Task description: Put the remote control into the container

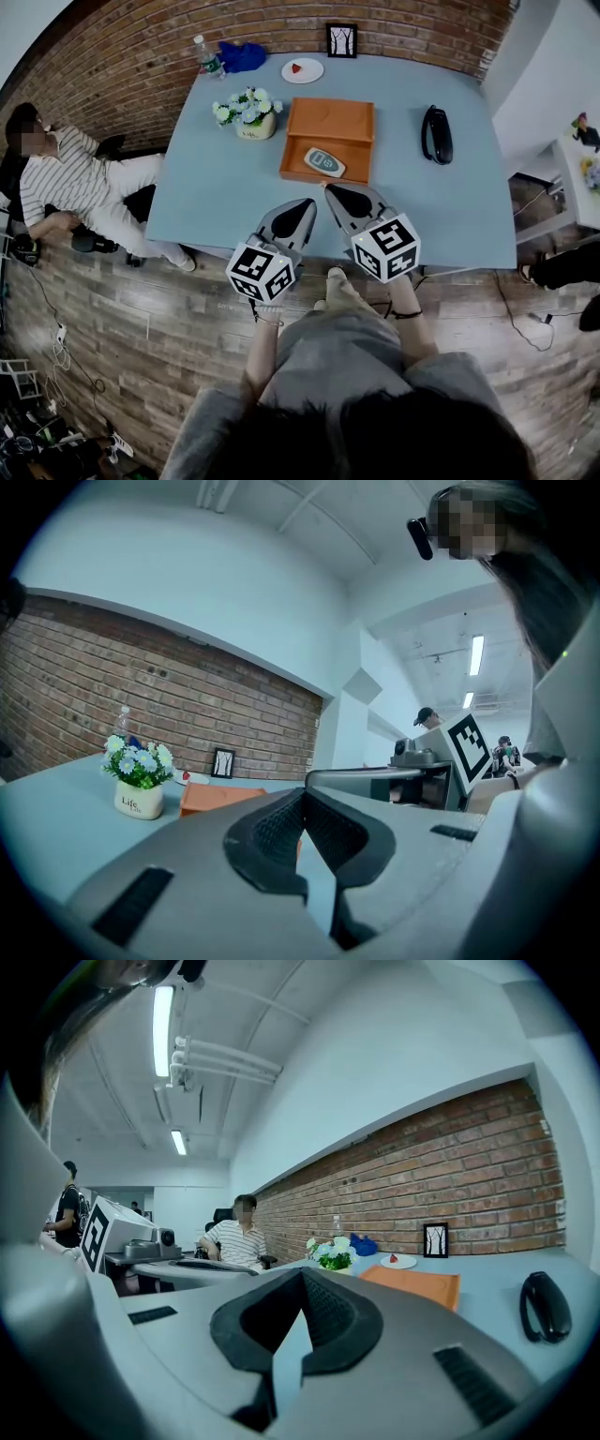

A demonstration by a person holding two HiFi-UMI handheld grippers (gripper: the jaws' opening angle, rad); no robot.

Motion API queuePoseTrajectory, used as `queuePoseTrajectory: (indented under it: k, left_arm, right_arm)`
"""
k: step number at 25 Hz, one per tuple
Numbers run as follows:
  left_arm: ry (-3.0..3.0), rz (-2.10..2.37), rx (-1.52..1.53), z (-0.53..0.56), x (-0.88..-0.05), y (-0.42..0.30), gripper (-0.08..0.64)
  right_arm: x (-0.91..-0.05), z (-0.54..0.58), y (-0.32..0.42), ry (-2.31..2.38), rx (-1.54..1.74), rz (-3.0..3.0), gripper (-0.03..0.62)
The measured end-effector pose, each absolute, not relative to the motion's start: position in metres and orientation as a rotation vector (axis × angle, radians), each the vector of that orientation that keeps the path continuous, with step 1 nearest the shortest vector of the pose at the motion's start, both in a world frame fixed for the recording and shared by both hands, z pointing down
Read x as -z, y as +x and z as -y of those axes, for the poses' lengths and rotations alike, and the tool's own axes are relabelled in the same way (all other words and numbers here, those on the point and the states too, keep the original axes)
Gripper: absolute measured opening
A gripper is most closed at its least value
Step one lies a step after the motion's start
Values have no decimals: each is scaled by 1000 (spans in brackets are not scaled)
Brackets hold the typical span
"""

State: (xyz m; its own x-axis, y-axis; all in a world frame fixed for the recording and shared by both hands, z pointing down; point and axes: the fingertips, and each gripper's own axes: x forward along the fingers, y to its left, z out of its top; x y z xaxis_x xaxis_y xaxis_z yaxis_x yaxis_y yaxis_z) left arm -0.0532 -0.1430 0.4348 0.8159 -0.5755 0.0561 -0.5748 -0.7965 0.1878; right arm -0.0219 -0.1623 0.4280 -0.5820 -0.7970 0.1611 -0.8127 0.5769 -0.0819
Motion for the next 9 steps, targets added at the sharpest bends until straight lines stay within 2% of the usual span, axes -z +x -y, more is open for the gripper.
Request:
queuePoseTrajectory:
  k: [9]
  left_arm:
    - [2808, 910, 12, 140, -434, -63, 3]
  right_arm:
    - [-430, 160, -32, 1370, -221, 2705, -2]
